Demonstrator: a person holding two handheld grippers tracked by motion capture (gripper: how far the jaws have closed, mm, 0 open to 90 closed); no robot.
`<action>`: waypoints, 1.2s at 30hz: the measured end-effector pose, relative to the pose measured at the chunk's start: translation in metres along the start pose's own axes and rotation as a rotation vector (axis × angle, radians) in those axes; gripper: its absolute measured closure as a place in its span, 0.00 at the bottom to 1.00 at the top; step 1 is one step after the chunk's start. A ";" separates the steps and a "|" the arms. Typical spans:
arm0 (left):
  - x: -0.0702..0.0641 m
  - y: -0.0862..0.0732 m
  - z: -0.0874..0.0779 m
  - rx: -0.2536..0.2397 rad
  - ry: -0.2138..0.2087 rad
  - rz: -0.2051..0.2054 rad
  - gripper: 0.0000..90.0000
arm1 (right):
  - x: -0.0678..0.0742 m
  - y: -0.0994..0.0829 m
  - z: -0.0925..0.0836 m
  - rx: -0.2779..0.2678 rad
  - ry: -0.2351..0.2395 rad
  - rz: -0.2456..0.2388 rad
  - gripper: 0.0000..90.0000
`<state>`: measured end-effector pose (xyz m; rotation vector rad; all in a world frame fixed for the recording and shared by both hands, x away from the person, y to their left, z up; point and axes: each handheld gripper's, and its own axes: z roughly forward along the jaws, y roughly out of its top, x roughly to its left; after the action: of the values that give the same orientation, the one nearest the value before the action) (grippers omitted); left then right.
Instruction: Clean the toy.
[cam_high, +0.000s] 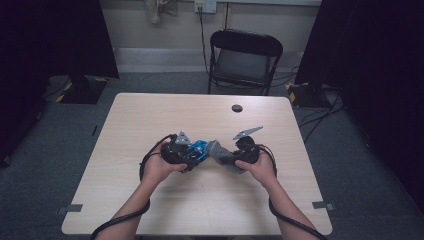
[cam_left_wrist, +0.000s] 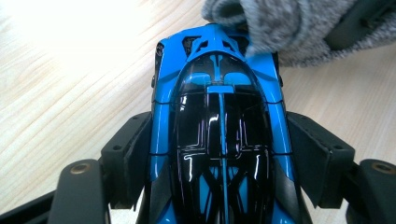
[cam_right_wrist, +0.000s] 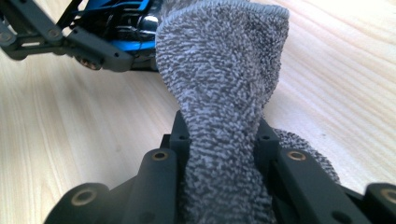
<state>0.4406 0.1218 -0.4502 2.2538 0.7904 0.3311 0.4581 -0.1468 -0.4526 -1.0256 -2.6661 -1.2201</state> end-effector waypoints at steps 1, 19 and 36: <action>0.001 0.000 0.000 0.002 0.001 -0.003 0.31 | 0.001 0.000 0.000 0.007 0.005 -0.004 0.77; -0.028 0.006 -0.009 -0.027 -0.090 0.074 0.31 | -0.023 0.016 -0.026 -0.045 -0.137 0.040 0.77; -0.043 0.006 0.003 -0.014 -0.138 0.114 0.31 | -0.006 0.037 -0.005 -0.015 -0.078 -0.016 0.77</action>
<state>0.4115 0.0898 -0.4481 2.2865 0.5875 0.2299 0.4830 -0.1366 -0.4262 -1.0784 -2.7324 -1.2297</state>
